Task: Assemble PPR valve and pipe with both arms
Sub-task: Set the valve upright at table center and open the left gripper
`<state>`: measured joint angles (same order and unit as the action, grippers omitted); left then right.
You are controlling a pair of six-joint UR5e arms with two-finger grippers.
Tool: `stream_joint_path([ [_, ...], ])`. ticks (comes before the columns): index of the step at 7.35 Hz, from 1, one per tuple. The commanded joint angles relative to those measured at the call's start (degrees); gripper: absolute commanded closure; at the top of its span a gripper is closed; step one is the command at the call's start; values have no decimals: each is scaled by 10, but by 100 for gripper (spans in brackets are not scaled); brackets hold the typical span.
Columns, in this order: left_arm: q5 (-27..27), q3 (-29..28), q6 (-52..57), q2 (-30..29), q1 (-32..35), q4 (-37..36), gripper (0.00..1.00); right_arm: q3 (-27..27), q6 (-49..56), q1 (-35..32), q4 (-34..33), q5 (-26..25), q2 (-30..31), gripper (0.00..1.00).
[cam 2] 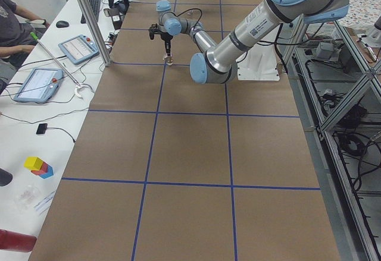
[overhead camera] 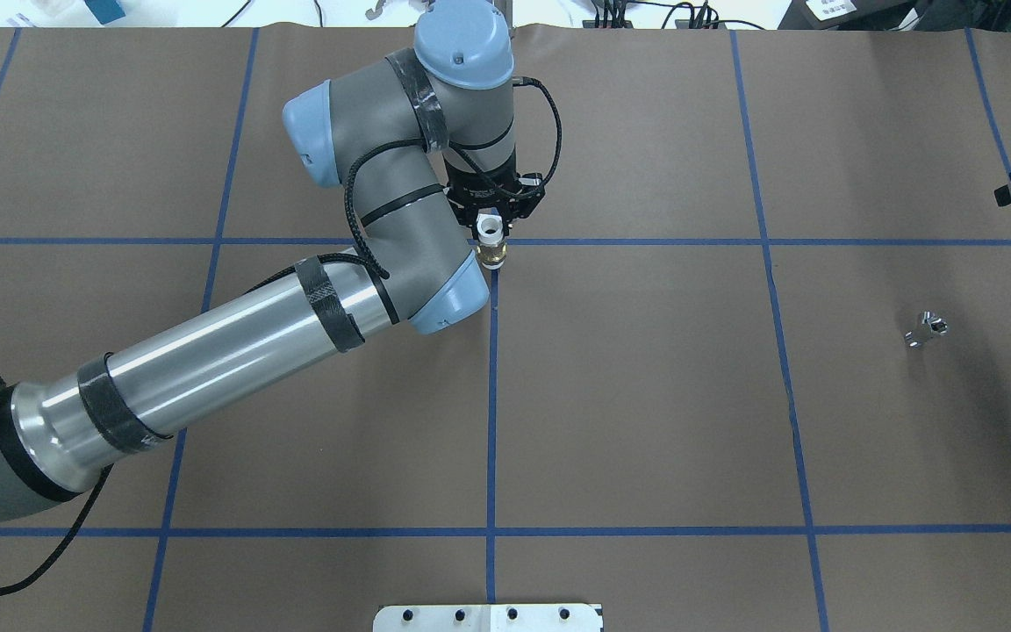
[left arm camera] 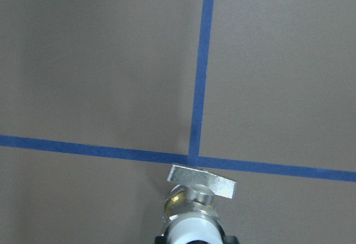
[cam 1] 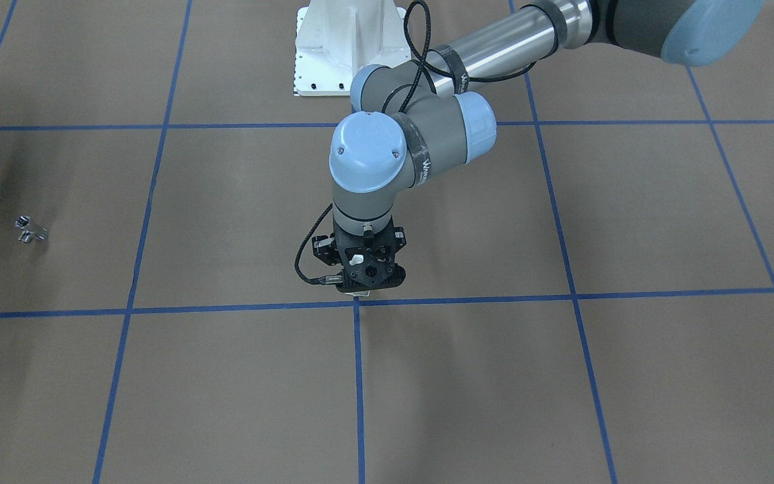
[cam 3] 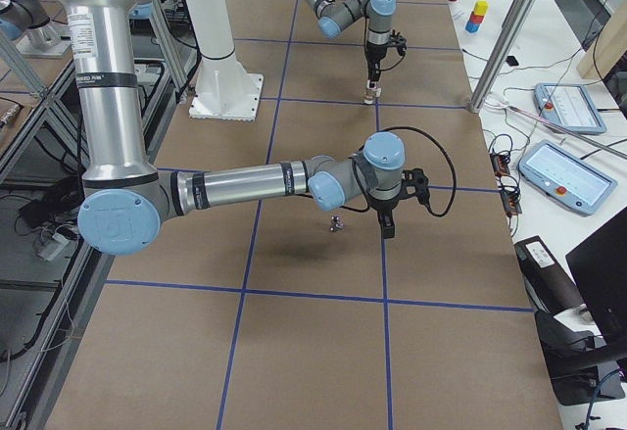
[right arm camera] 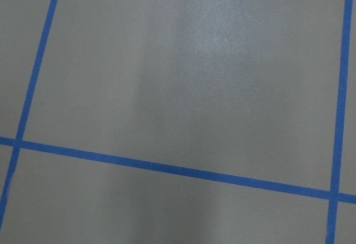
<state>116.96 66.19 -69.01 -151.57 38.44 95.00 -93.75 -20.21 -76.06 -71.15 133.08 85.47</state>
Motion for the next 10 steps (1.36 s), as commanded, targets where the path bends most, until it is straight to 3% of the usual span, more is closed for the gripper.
stream_joint_path([
  [1, -1, 0, 0, 0, -4, 0, 100, 1, -1, 0, 0, -1, -1, 0],
  [3, -1, 0, 0, 0, -6, 0, 98, 0, -1, 0, 0, -1, 0, 0],
  [4, -2, 0, 1, 1, -6, 0, 88, 0, -1, 0, 0, -1, -1, 0],
  [6, -2, 0, 1, 1, -6, 0, 38, 0, -1, 0, 0, -1, -2, 0],
  [7, -2, 0, 1, 2, -6, 0, 27, 0, -1, 0, 0, -1, -3, 0],
  [8, -2, 0, 1, 2, -6, 1, 19, 0, -2, 0, 0, -1, -4, 0],
  [10, -1, 11, 0, 1, -6, -2, 16, -5, -3, 0, 0, -1, -5, 0],
])
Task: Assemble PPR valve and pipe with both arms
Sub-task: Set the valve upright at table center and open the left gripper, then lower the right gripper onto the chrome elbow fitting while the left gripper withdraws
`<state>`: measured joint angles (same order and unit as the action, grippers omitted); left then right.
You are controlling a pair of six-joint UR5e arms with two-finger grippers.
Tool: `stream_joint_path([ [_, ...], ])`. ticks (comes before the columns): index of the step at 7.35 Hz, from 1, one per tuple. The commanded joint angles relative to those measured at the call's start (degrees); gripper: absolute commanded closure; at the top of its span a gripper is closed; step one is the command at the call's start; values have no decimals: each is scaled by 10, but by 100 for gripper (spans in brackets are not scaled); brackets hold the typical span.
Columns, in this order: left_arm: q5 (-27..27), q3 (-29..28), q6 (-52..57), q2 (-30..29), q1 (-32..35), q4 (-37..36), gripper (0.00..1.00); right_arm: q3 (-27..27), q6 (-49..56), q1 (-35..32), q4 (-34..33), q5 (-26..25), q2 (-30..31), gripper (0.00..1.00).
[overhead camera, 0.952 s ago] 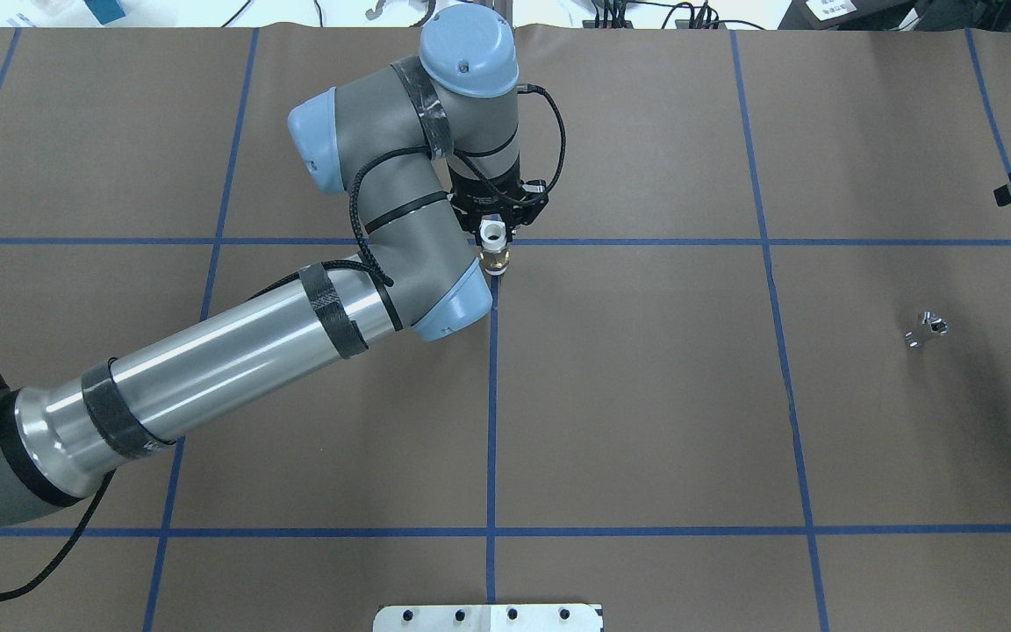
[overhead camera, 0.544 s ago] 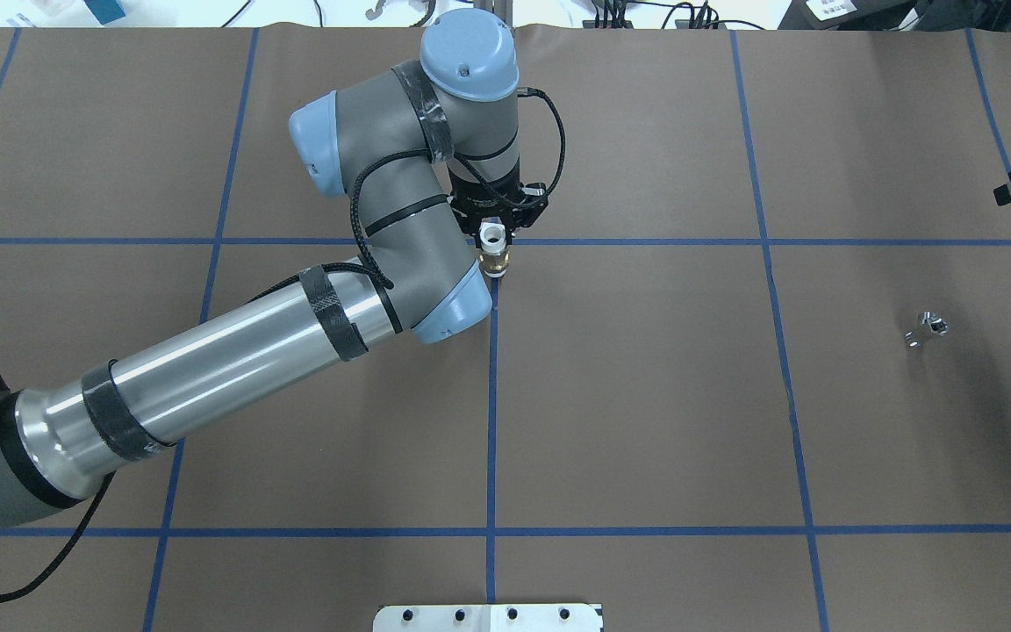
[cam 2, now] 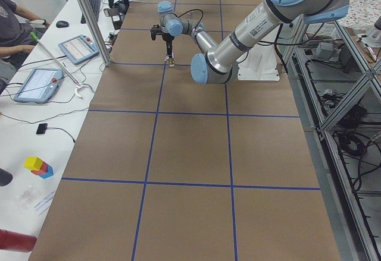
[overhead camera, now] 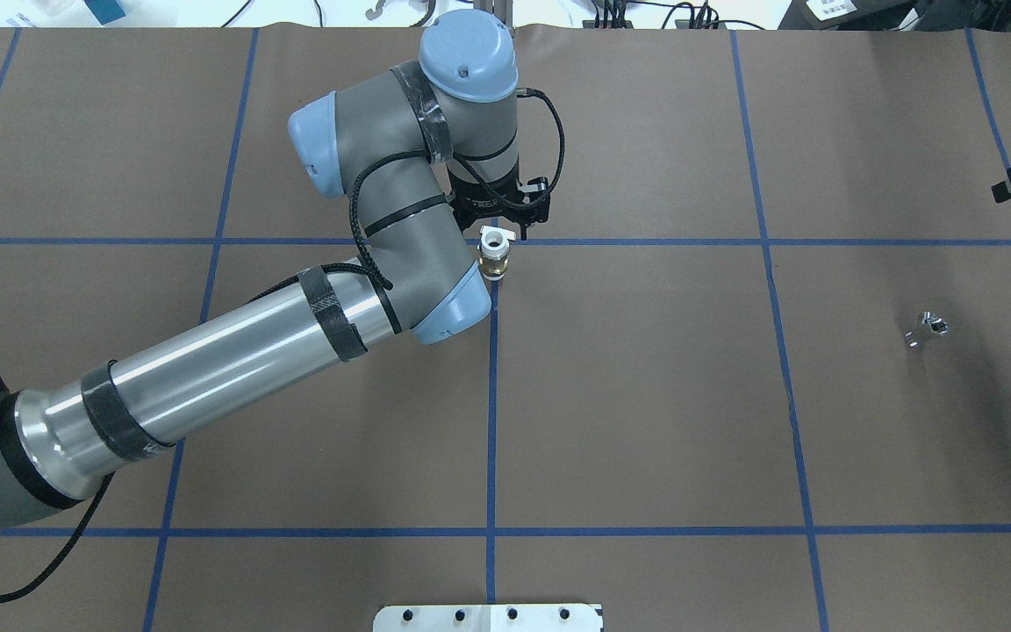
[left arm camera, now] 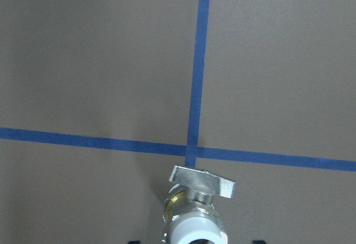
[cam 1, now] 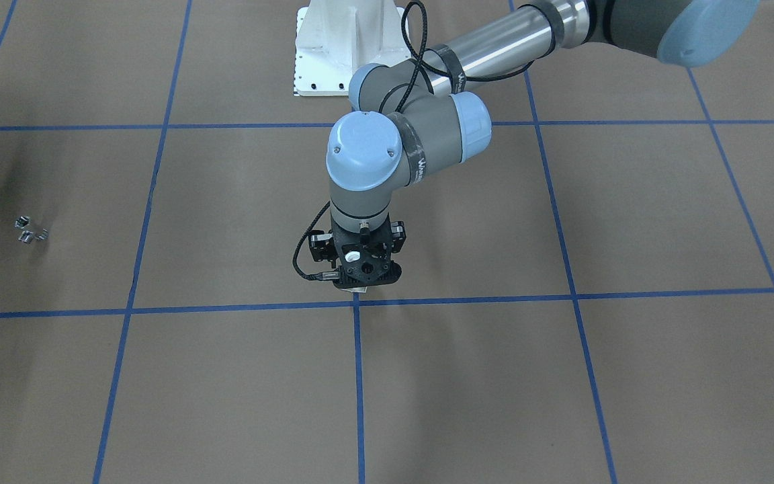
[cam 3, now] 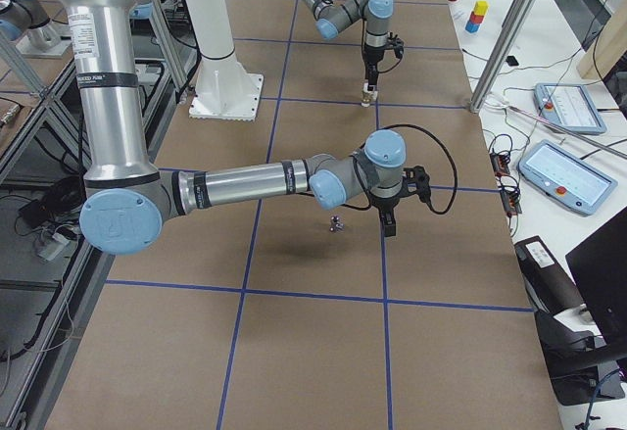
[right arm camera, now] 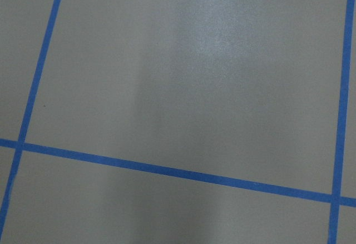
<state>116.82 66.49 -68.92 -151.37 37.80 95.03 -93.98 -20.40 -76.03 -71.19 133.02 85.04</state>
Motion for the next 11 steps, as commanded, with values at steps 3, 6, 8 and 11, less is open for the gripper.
stream_joint_path([
  [3, 5, 167, 5, 113, 22, -18, 17, -97, -133, 58, 3, -20, 50, 0],
  [6, 30, 321, 90, 274, 63, -13, 17, -125, -135, 137, 7, -70, 122, 1],
  [8, 34, 324, 98, 284, 71, -11, 17, -97, -141, 174, 9, -71, 114, 4],
  [11, 34, 324, 98, 284, 71, -12, 17, -44, -142, 179, 8, -72, 64, 6],
])
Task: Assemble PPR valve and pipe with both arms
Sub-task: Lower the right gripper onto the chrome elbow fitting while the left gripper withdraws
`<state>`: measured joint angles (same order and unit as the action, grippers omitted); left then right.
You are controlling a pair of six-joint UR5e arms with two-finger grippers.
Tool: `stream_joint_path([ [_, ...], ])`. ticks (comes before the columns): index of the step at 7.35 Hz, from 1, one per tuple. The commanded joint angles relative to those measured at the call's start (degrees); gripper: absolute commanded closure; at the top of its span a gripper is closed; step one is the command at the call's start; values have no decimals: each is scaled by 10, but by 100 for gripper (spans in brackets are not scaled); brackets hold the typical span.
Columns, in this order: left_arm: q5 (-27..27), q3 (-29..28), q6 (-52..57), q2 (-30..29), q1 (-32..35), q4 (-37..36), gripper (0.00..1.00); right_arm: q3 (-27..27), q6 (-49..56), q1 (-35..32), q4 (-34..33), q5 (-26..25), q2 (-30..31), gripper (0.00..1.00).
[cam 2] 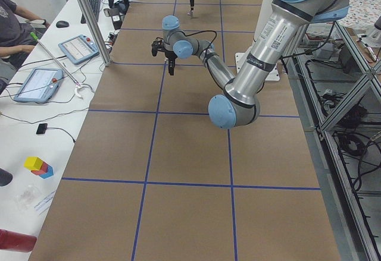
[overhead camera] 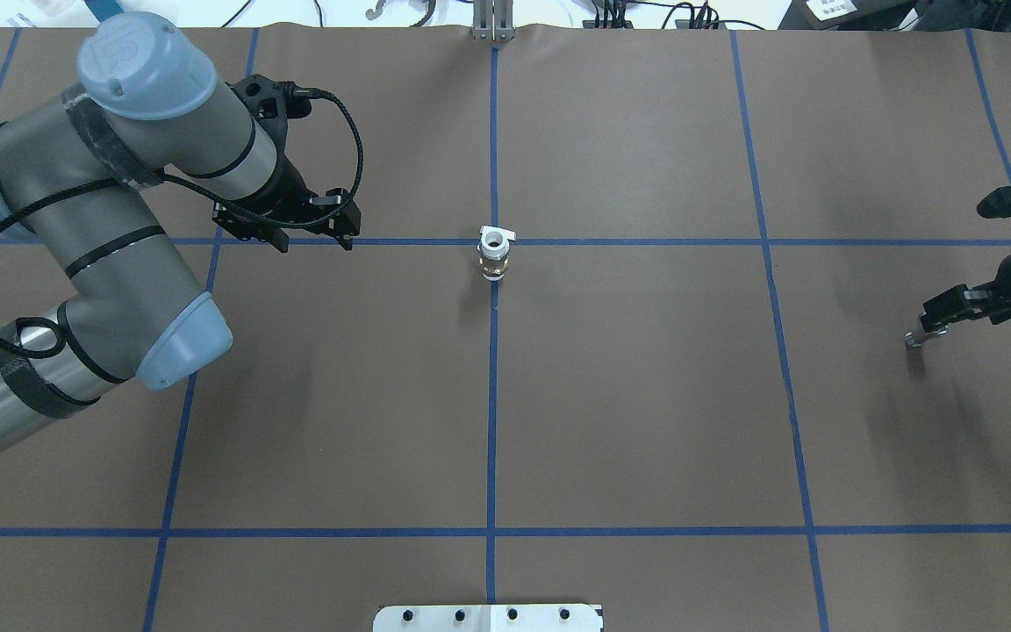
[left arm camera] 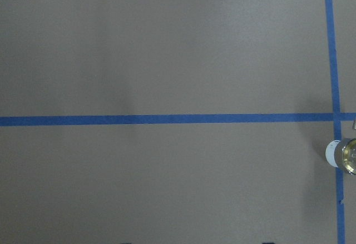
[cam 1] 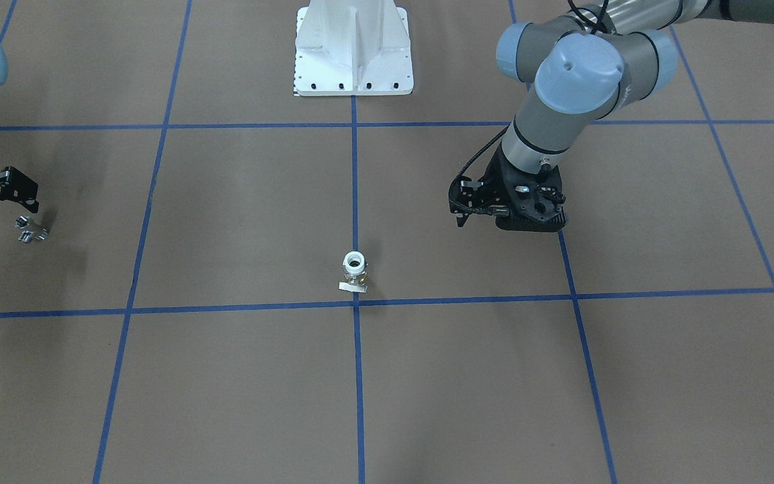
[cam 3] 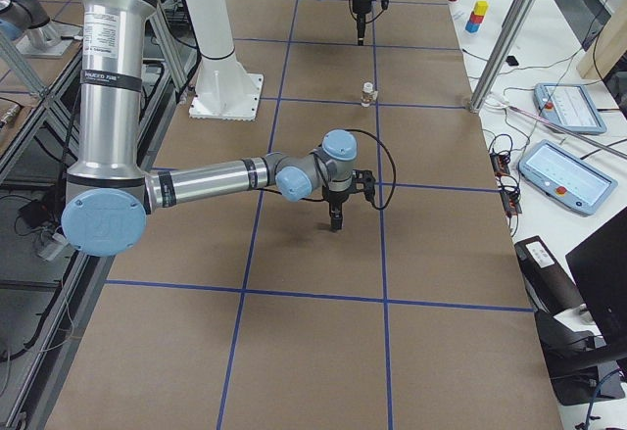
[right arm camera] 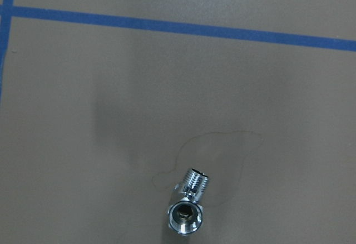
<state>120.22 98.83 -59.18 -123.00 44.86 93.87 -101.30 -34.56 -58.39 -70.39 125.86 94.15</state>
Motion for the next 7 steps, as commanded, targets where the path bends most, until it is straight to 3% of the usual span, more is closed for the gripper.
stream_joint_path([
  [1, 0, 0, 0, 0, 1, 0, 17, 30, -1, 4, 0, 0, -27, 7],
  [7, -1, 0, -1, 2, 0, 0, 17, 48, -1, 6, -2, 16, -27, 12],
])
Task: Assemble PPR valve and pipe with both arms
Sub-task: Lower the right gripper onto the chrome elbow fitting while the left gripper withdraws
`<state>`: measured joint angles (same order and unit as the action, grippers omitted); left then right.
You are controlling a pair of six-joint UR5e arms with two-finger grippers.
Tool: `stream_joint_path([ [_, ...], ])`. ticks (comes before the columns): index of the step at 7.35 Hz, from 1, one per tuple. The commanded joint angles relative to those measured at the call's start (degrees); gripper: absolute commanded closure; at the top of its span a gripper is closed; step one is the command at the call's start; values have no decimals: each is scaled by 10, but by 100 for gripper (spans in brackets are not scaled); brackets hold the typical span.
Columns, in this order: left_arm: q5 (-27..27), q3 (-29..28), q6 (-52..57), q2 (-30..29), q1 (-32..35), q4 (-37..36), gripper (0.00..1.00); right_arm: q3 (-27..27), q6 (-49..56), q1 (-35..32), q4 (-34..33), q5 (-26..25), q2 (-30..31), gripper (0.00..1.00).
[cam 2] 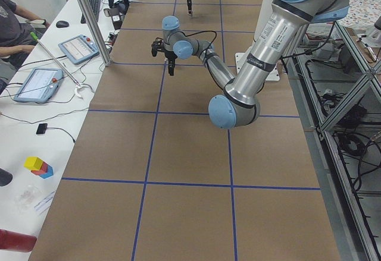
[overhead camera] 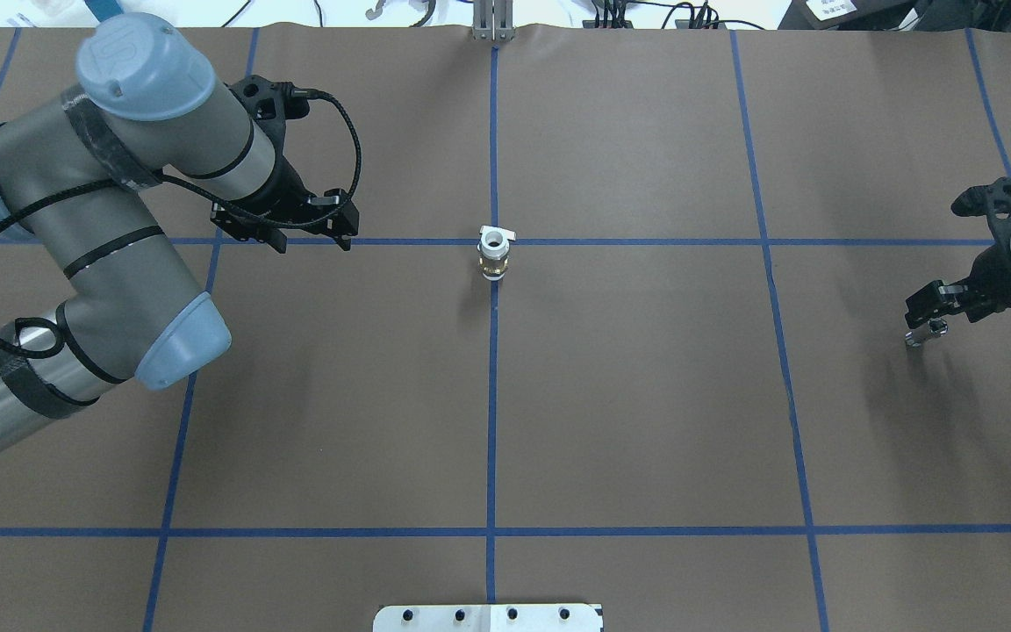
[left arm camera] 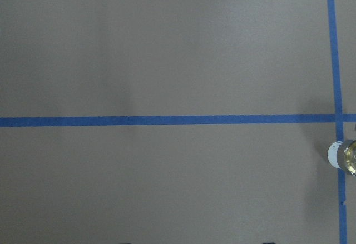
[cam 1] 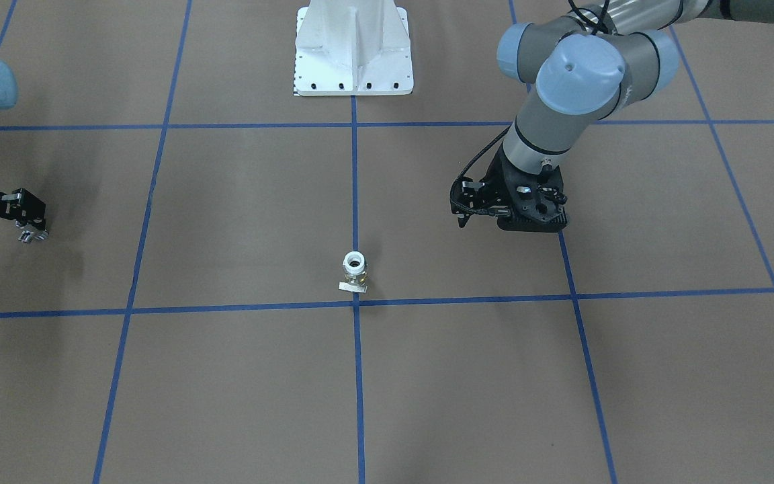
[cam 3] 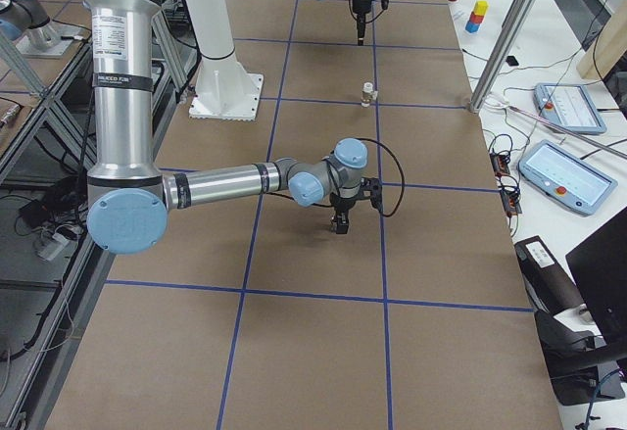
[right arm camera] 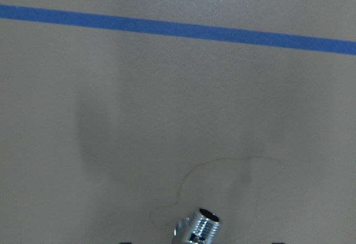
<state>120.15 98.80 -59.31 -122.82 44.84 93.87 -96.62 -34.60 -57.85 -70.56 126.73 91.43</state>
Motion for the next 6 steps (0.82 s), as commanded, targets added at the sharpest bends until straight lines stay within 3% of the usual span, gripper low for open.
stream_joint_path([
  [1, -1, 0, 0, 0, 0, 0, 17, 1, 0, 0, 0, 7, 1, 15],
  [2, -1, 0, 0, 0, 1, 0, 17, 1, 1, 1, 0, 7, 1, 19],
  [3, -1, 0, 0, 0, 1, 0, 17, 1, 1, 1, 1, 8, 2, 30],
  [5, -1, 0, -2, 0, 0, 0, 17, 1, 1, 2, 1, 8, 2, 59],
  [6, 0, 0, -2, 0, 1, 0, 17, 1, 1, 2, 1, 8, 5, 80],
])
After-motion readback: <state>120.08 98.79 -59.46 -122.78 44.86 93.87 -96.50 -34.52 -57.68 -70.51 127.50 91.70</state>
